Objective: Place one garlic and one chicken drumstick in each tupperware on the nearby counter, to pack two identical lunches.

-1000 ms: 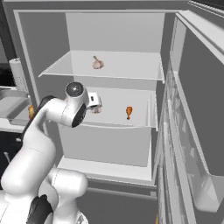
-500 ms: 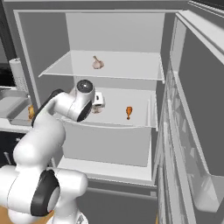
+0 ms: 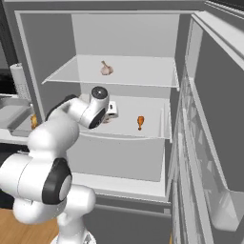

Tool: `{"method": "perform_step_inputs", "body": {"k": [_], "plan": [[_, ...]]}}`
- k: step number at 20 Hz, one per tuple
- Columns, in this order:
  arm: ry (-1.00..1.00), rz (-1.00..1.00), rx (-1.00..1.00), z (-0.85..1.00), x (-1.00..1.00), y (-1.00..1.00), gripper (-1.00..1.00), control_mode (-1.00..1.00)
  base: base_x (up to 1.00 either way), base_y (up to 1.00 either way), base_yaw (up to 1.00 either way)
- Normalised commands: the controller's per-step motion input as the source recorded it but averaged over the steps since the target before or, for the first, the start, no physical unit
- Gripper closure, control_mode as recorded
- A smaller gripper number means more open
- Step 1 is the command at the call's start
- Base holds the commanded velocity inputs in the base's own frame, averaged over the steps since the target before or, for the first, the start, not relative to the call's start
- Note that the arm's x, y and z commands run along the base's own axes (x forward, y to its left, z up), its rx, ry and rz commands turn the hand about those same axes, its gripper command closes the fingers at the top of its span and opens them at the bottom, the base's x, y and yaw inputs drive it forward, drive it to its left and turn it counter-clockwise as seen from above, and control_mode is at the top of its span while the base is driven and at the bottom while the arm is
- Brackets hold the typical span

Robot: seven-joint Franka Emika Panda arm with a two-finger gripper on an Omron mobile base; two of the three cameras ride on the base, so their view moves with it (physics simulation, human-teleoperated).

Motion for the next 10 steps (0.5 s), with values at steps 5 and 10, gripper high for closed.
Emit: {"method": "perform_step_inputs", "body": {"k": [5,10], "plan": [[0.0,0.0,0.01,-0.36,0.2,0.0,-1.0,-1.0,0.0,0.0,0.0],[0.0,0.0,0.02,-0.09,0.38,0.0,-1.0,-1.0,0.0,0.0,0.0]]}}
